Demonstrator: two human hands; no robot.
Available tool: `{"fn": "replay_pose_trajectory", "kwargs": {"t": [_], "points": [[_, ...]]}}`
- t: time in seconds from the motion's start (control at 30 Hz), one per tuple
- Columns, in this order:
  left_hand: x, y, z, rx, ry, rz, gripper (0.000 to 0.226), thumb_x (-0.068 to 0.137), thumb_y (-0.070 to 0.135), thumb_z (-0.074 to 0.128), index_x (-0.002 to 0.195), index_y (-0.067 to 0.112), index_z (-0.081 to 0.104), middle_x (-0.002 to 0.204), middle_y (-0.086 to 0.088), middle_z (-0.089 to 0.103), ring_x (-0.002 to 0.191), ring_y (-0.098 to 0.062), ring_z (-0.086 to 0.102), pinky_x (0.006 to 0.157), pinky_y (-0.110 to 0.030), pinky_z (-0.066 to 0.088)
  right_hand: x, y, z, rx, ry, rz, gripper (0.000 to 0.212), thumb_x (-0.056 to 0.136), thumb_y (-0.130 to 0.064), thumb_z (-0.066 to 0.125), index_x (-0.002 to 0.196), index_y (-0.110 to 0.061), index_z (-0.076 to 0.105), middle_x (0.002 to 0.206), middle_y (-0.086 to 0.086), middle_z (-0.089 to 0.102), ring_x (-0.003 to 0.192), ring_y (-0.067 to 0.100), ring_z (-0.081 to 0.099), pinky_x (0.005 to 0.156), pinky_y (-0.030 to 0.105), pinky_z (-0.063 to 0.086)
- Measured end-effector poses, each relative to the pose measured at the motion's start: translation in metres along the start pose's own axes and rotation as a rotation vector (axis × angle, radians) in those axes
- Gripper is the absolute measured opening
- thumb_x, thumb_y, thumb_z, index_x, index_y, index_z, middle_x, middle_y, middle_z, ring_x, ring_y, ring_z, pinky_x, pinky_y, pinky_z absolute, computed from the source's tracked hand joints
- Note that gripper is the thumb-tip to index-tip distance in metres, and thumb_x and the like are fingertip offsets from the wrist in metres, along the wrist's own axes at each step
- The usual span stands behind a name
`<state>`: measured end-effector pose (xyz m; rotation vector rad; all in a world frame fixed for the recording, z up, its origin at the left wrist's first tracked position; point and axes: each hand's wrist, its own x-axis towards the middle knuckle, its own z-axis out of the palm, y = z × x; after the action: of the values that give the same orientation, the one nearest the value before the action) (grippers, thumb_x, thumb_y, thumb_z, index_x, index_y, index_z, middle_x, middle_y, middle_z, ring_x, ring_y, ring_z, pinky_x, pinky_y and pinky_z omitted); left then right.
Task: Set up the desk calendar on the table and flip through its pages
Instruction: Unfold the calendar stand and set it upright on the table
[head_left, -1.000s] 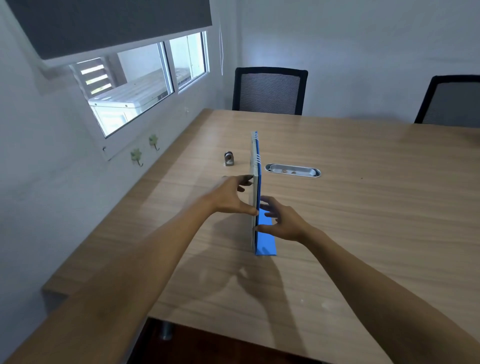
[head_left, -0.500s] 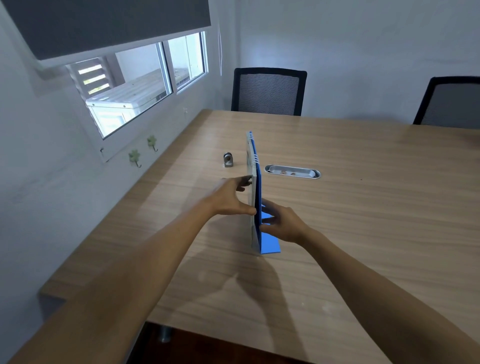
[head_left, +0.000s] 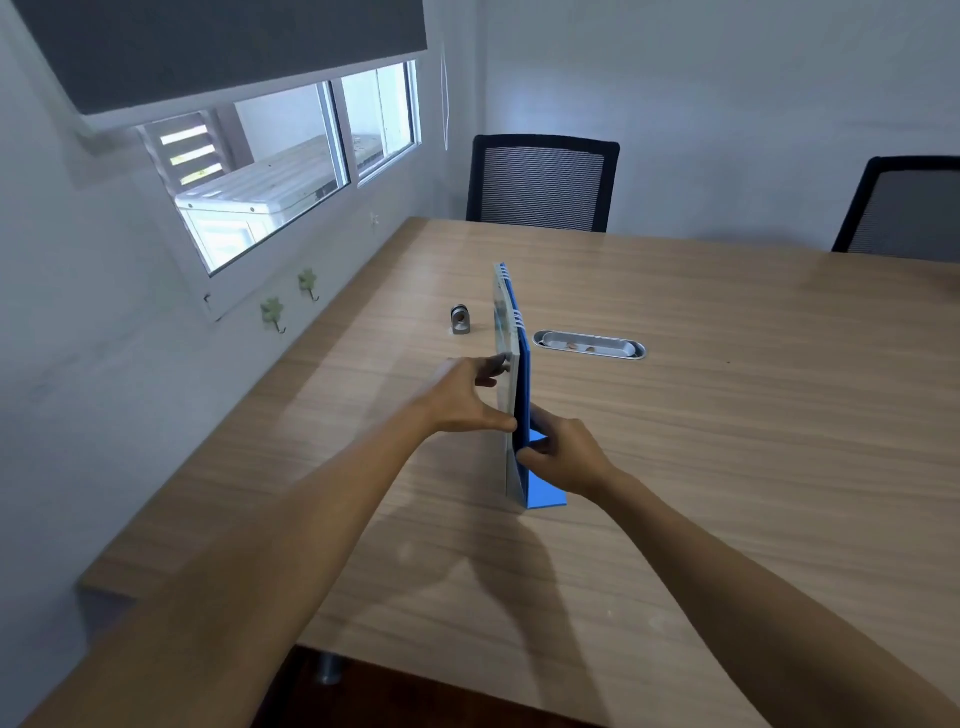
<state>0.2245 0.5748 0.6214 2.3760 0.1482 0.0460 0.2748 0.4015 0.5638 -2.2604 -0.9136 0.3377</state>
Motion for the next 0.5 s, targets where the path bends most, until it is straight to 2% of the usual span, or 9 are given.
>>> {"fn": "replay_pose_trajectory", "kwargs": {"t": [0.07, 0.13, 0.2, 0.23, 0.4, 0.5], "points": [[0.0002, -0.0002, 0.0004, -0.013, -0.006, -0.005, 0.099, 0.058, 0.033, 0.085, 0.145, 0.015, 0.042, 0.141, 0.001, 0.054, 0.125, -0.013, 0.055, 0.096, -0.031, 0.05, 0.0002, 0.0002, 0.001, -0.047, 0.012, -0.015, 0.066, 0.083, -0.015, 0.055, 0.145, -0.025, 0.036, 0.127, -0.002, 0.065, 0.099, 0.021, 0.069, 0.069, 0.01, 0.045], [0.0002, -0.0002, 0.0007, -0.016, -0.004, -0.005, 0.105, 0.051, 0.042, 0.082, 0.144, 0.016, 0.042, 0.14, 0.002, 0.055, 0.125, -0.013, 0.055, 0.097, -0.033, 0.051, 0.0, 0.0008, 0.0023, -0.062, -0.002, -0.019, 0.066, 0.085, -0.015, 0.053, 0.147, -0.024, 0.032, 0.124, 0.002, 0.067, 0.1, 0.024, 0.068, 0.08, 0.023, 0.054], [0.0011, -0.0016, 0.0011, -0.002, 0.003, -0.008, 0.107, 0.049, 0.048, 0.081, 0.144, 0.017, 0.043, 0.14, 0.002, 0.056, 0.124, -0.012, 0.055, 0.099, -0.036, 0.05, -0.0004, 0.0011, 0.0033, -0.071, -0.017, -0.031, 0.067, 0.085, -0.014, 0.052, 0.148, -0.023, 0.029, 0.122, 0.006, 0.068, 0.1, 0.028, 0.067, 0.089, 0.037, 0.055], [0.0012, -0.0022, 0.0012, 0.01, 0.008, -0.006, 0.104, 0.052, 0.046, 0.083, 0.144, 0.018, 0.043, 0.139, 0.003, 0.056, 0.124, -0.012, 0.056, 0.1, -0.037, 0.05, -0.0003, 0.0017, 0.0037, -0.078, -0.021, -0.034, 0.068, 0.085, -0.015, 0.052, 0.148, -0.023, 0.029, 0.12, 0.008, 0.068, 0.1, 0.029, 0.066, 0.09, 0.04, 0.055], [0.0009, -0.0042, 0.0002, 0.124, 0.055, 0.033, 0.095, 0.057, 0.05, 0.084, 0.14, 0.018, 0.049, 0.133, 0.006, 0.061, 0.119, -0.008, 0.059, 0.098, -0.03, 0.051, 0.0019, 0.0038, 0.0071, -0.103, -0.042, -0.001, 0.064, 0.086, -0.02, 0.051, 0.147, -0.02, 0.032, 0.121, 0.009, 0.067, 0.105, 0.027, 0.065, 0.089, 0.041, 0.054], [-0.0011, -0.0025, -0.0009, 0.215, 0.097, 0.07, 0.083, 0.056, 0.052, 0.08, 0.128, 0.018, 0.059, 0.125, 0.005, 0.067, 0.11, -0.007, 0.063, 0.093, -0.03, 0.053, 0.002, 0.0012, 0.0071, -0.123, -0.059, -0.002, 0.064, 0.086, -0.022, 0.052, 0.147, -0.019, 0.031, 0.124, 0.008, 0.066, 0.108, 0.024, 0.065, 0.089, 0.042, 0.054]]}}
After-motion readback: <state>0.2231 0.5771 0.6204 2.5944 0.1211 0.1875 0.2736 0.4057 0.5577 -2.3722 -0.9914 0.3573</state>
